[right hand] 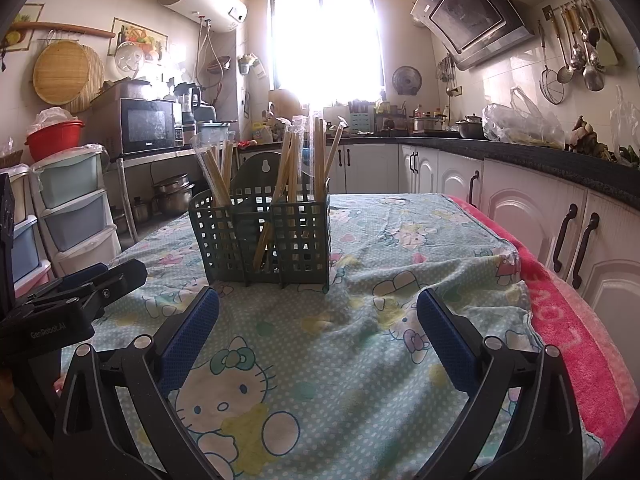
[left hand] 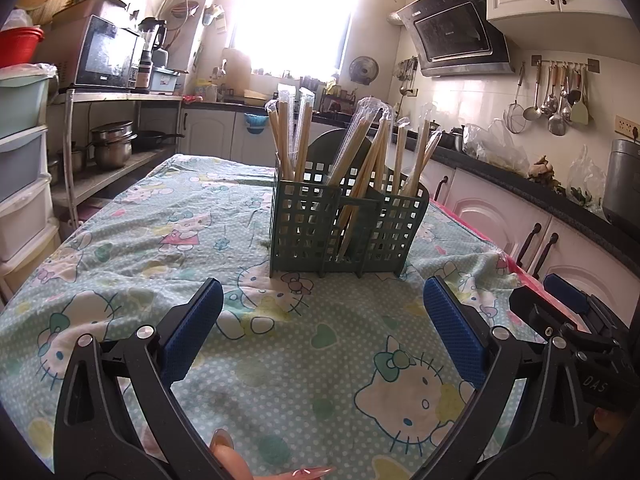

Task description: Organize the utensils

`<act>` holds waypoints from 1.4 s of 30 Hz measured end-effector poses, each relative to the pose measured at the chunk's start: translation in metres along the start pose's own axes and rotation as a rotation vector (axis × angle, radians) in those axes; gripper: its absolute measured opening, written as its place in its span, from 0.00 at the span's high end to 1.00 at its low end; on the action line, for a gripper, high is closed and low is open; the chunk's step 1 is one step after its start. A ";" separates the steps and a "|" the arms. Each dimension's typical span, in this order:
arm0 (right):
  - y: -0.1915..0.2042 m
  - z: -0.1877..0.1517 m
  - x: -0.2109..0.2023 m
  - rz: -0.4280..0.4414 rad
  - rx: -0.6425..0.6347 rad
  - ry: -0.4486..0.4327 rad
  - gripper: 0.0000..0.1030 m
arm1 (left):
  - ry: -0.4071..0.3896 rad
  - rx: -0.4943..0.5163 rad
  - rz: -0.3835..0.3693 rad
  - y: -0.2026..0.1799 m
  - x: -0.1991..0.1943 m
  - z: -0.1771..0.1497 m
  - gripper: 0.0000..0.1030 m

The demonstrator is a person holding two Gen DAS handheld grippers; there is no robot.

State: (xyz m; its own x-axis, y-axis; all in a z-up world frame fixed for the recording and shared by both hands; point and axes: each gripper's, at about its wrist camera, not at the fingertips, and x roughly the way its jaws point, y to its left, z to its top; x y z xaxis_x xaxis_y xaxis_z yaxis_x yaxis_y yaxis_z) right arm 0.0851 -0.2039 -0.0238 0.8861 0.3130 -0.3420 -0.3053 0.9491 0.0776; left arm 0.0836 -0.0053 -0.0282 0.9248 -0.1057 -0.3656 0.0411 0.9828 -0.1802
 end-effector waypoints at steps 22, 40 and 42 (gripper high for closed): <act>0.000 0.000 -0.001 -0.005 0.003 -0.002 0.06 | 0.005 0.001 -0.007 -0.001 0.001 0.000 0.10; -0.076 0.021 0.033 -0.173 0.127 0.187 0.06 | 0.051 -0.022 0.094 0.025 0.002 0.011 0.10; -0.092 0.025 0.046 -0.209 0.126 0.242 0.06 | 0.063 -0.028 0.131 0.036 0.006 0.016 0.10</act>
State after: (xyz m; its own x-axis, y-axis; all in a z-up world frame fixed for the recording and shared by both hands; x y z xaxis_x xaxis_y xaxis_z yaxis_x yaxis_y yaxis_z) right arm 0.1624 -0.2758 -0.0235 0.8121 0.1083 -0.5734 -0.0674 0.9935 0.0921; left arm 0.0966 0.0318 -0.0228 0.8960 0.0134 -0.4439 -0.0902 0.9842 -0.1522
